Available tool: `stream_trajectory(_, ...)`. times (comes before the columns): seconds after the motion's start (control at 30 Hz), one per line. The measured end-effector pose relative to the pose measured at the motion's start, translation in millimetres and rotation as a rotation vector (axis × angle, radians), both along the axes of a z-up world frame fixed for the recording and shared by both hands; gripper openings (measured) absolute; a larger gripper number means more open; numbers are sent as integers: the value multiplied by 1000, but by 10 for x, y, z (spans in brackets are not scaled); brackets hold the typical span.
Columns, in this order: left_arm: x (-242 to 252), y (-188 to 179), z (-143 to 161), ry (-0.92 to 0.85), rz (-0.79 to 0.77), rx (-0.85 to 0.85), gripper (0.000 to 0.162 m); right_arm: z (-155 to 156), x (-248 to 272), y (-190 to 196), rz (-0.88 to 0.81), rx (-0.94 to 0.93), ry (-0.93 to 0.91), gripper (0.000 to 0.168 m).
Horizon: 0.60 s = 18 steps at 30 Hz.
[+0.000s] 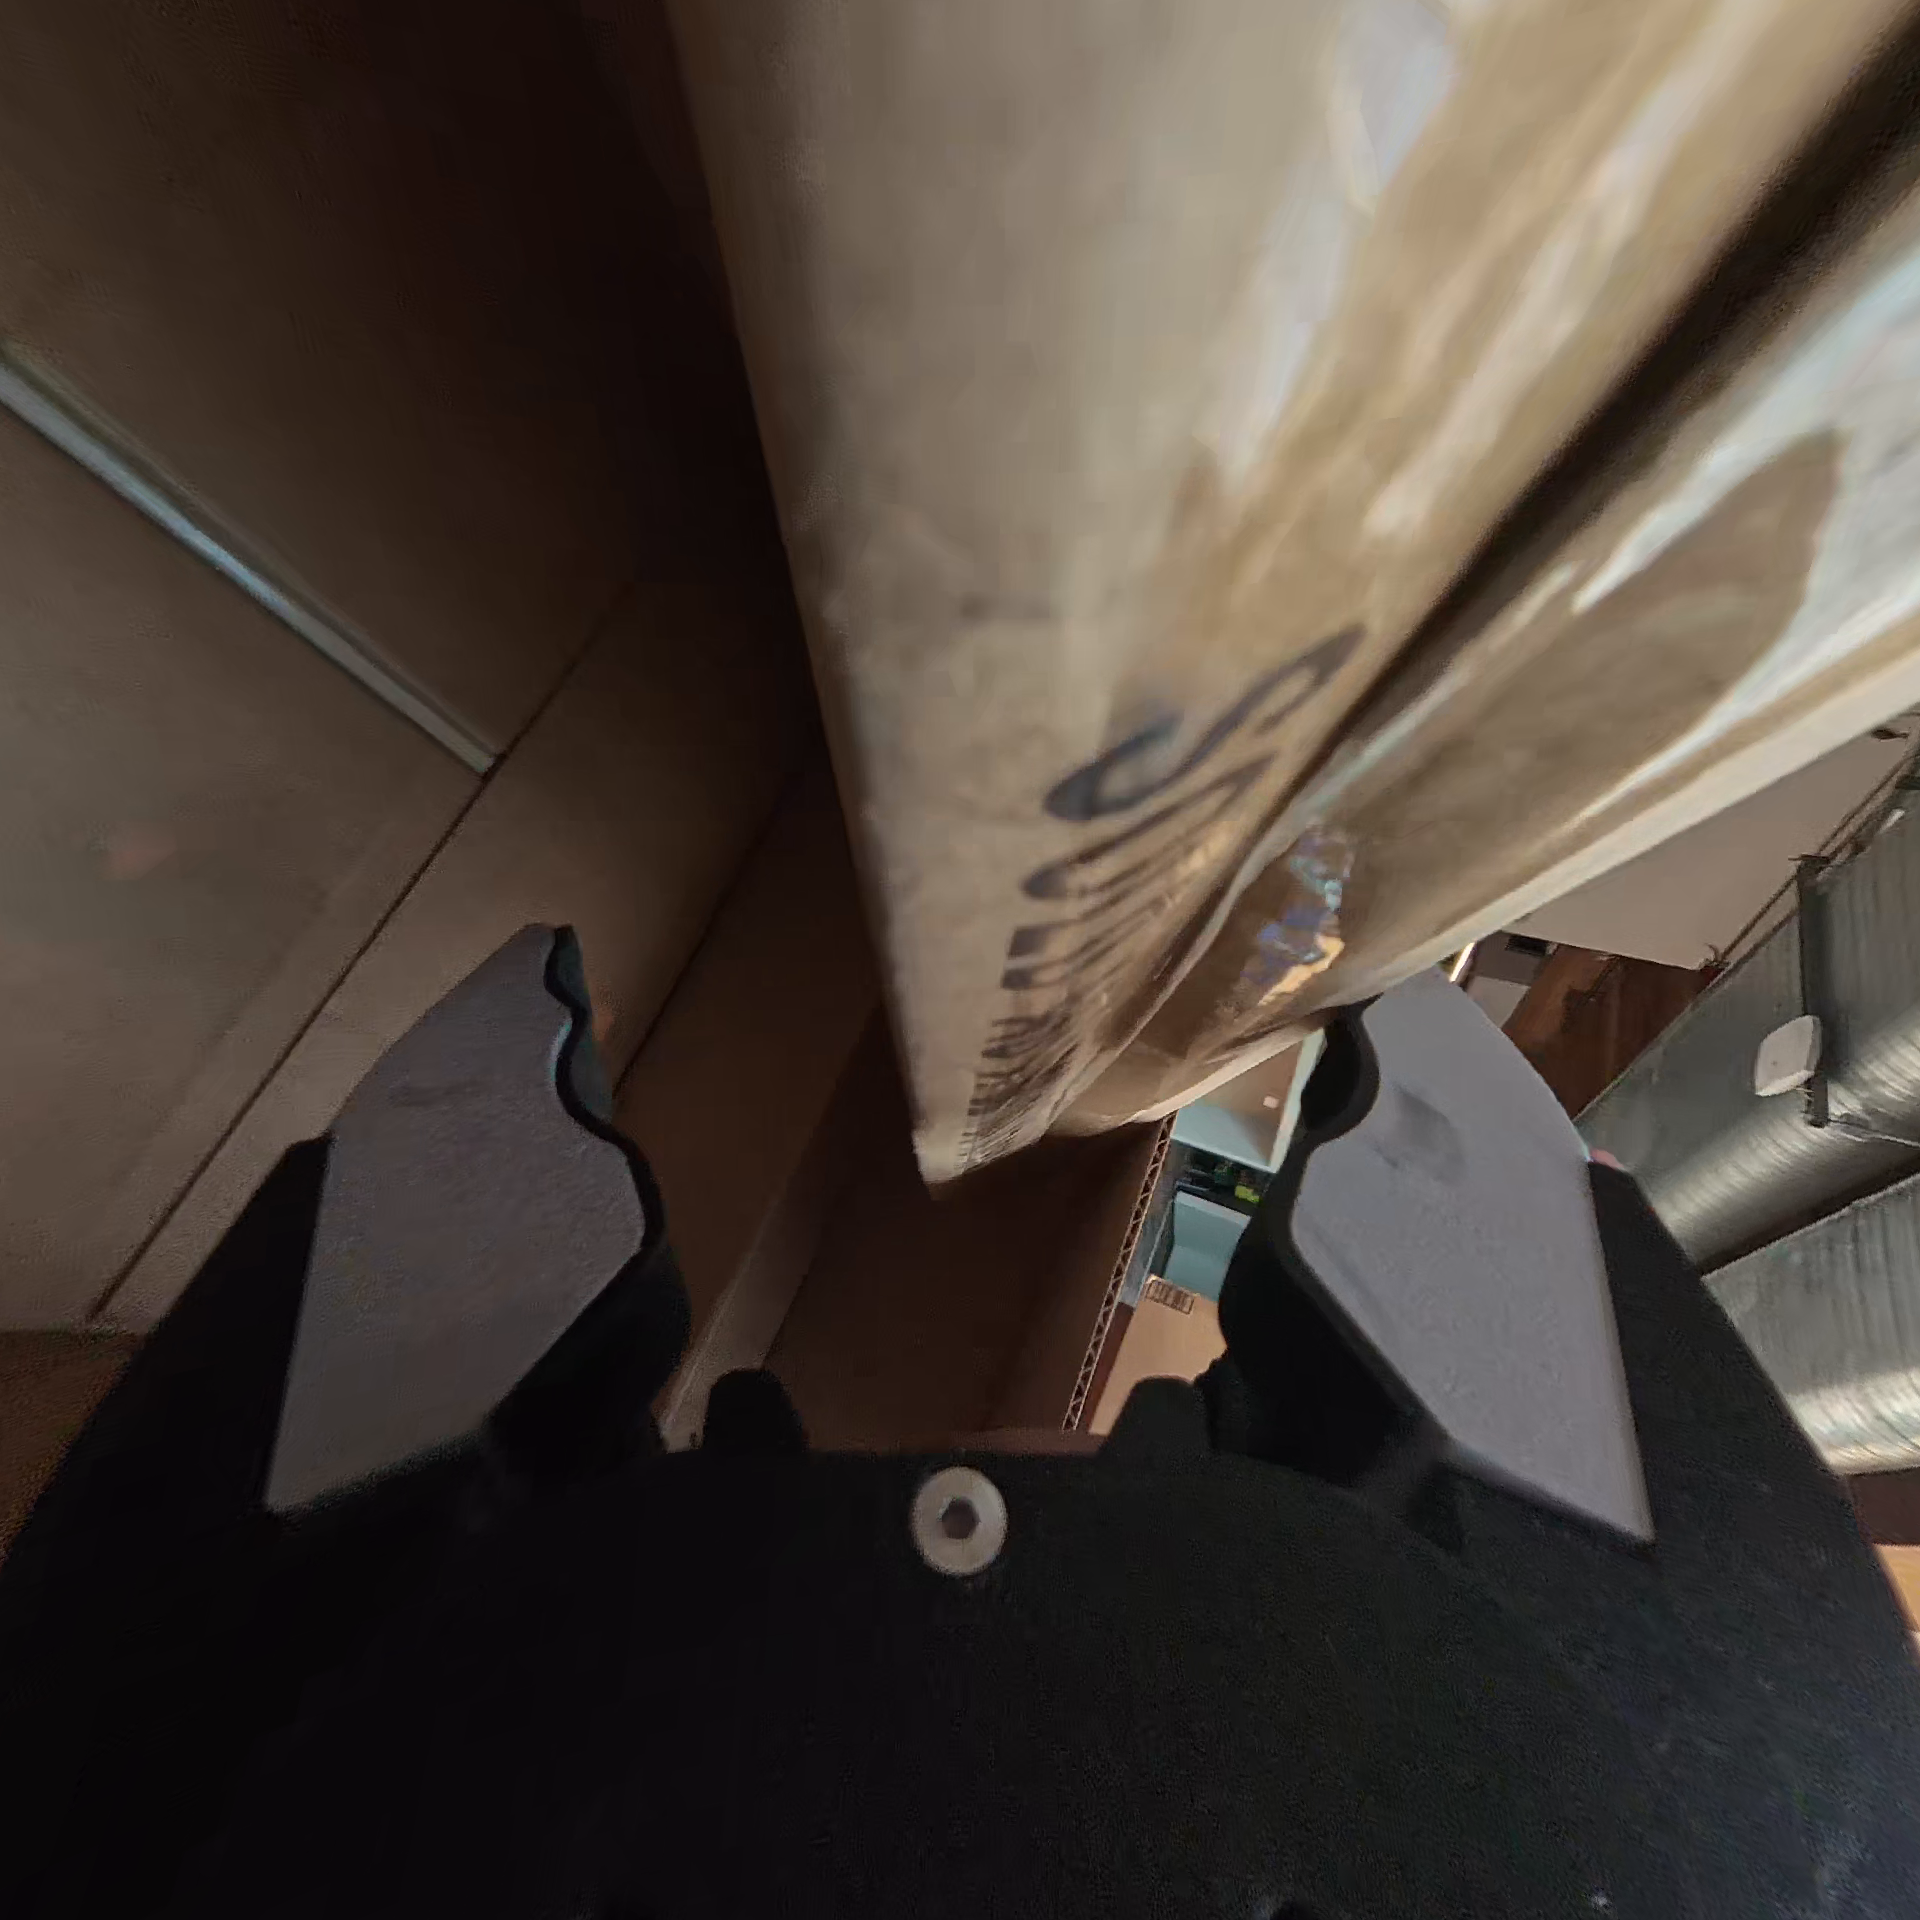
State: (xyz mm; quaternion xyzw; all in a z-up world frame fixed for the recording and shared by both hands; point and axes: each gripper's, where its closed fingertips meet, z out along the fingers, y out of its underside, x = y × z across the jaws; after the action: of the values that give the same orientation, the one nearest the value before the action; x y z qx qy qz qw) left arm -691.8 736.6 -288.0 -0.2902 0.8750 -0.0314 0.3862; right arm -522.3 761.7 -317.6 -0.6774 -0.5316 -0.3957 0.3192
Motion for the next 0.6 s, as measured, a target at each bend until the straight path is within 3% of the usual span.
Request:
stream_trajectory(0.1, 0, 0, 2, 3, -2, 2, 77, 63, 15, 114, 51, 105, -18, 123)
stream_trajectory(0.13, 0, -1, 0, 5, -3, 4, 77, 97, 14, 143, 55, 140, -13, 113)
stream_trajectory(0.17, 2, -3, 0, 6, -4, 4, 77, 167, 9, 168, 45, 183, 9, 91)
stream_trajectory(0.2, 2, -3, 2, 9, -5, 7, 77, 208, 1, 178, 21, 185, 36, 84)
stream_trajectory(0.43, -13, -48, 91, 48, -18, 6, 75, 222, 3, 18, -117, 58, 113, 67)
stream_trajectory(0.6, -32, -199, 308, 79, -93, 32, 72, 163, -30, -308, -215, -5, 204, 61)
